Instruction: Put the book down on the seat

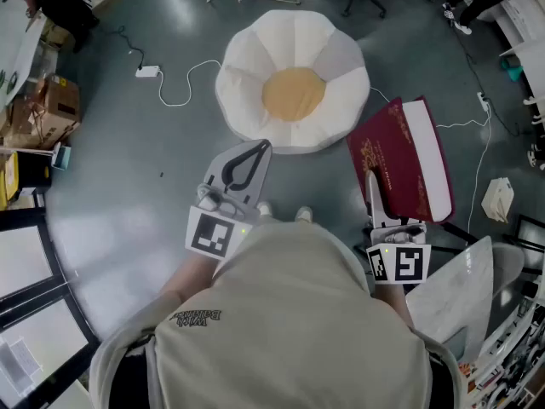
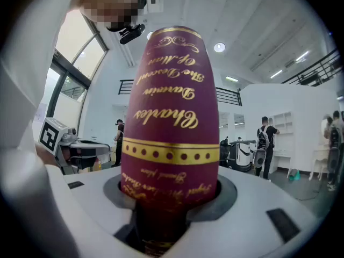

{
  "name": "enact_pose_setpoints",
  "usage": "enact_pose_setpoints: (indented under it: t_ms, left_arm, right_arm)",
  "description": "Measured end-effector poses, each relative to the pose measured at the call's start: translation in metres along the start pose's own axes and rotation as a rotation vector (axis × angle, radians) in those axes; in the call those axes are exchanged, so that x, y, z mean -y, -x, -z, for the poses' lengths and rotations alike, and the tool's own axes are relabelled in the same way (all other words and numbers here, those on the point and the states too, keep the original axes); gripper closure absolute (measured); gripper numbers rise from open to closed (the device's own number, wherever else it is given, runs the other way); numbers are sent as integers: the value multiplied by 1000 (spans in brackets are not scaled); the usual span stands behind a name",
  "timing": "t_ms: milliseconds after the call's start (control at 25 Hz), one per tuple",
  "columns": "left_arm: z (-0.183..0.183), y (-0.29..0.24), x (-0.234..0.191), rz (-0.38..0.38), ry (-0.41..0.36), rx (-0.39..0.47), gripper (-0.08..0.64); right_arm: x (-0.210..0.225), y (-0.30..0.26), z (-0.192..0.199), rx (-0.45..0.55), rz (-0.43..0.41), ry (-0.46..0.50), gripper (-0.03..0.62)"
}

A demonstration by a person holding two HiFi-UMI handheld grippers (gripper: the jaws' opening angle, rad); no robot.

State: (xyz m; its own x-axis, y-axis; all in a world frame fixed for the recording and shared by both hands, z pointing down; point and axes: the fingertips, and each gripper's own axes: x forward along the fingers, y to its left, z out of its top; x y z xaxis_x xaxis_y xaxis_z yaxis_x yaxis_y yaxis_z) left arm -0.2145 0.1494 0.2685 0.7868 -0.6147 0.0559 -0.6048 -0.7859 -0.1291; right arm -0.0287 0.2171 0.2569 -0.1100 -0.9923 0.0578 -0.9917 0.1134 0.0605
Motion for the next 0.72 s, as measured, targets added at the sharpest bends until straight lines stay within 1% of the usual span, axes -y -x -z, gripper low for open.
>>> enact_pose_setpoints:
  t_ms: [280, 440, 720]
  left_arm:
    - [0, -12, 8, 5, 43, -11, 551]
    - [0, -15, 14, 12, 44, -16, 551]
    - [1, -27, 39, 38, 45, -28, 551]
  right_arm:
    - [19, 3, 0, 7, 11, -18, 364]
    - [25, 8, 1, 10, 9, -36, 364]
    - [40, 20, 6, 4, -2, -27, 364]
